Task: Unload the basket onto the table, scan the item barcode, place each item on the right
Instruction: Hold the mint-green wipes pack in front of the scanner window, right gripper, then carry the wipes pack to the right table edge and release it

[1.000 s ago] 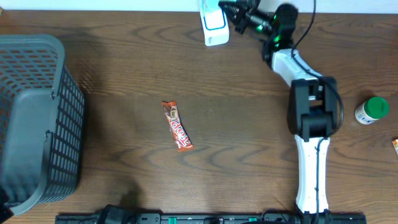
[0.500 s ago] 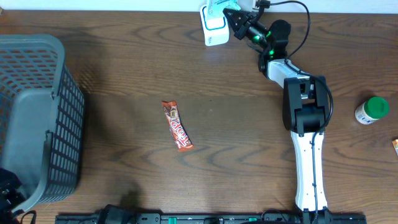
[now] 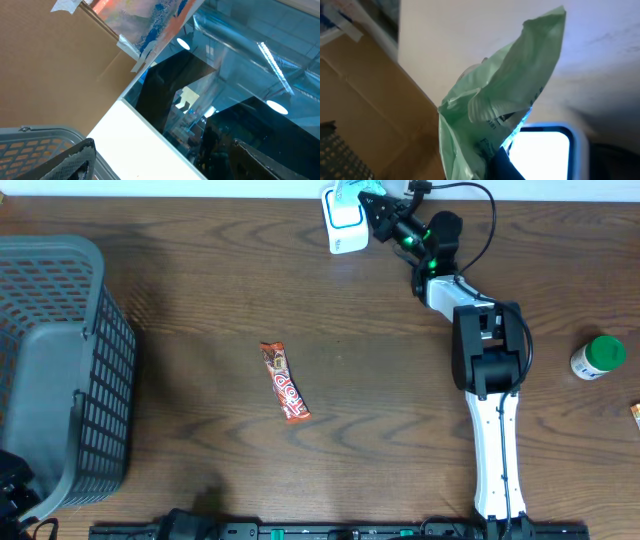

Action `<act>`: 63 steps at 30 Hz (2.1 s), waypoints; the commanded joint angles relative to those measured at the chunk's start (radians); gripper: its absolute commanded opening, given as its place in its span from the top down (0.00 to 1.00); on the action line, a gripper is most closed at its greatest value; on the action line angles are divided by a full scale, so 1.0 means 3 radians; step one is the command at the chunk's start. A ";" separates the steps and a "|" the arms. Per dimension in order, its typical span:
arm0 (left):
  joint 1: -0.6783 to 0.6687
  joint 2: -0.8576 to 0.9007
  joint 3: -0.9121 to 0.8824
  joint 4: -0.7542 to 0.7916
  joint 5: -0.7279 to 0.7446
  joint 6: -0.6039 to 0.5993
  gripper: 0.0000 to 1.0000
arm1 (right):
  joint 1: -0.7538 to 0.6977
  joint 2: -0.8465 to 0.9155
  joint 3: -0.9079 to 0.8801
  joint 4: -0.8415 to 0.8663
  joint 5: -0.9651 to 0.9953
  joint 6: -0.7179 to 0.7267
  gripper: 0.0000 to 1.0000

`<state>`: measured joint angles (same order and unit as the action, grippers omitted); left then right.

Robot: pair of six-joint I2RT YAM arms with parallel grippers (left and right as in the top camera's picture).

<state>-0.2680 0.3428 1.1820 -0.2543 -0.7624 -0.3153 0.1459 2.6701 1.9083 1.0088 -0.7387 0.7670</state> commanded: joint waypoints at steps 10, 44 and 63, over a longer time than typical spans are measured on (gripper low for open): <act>0.0020 -0.0018 -0.0029 0.0034 -0.0031 -0.0014 0.15 | -0.0142 -0.0116 0.0029 0.1846 -0.0284 0.1947 0.99; 0.0020 -0.0024 -0.0029 0.0122 -0.0031 0.0060 0.15 | -0.0898 -0.3002 0.0024 -0.7884 0.5564 -0.0468 0.99; 0.0020 -0.0024 -0.0029 0.0120 -0.0031 0.0060 0.15 | -0.2426 -0.1854 0.0023 -0.7608 0.3709 -0.1147 0.84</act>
<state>-0.2680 0.3424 1.1713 -0.2237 -0.7628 -0.3138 -0.5728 2.0850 1.9163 -1.2610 0.5167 0.4885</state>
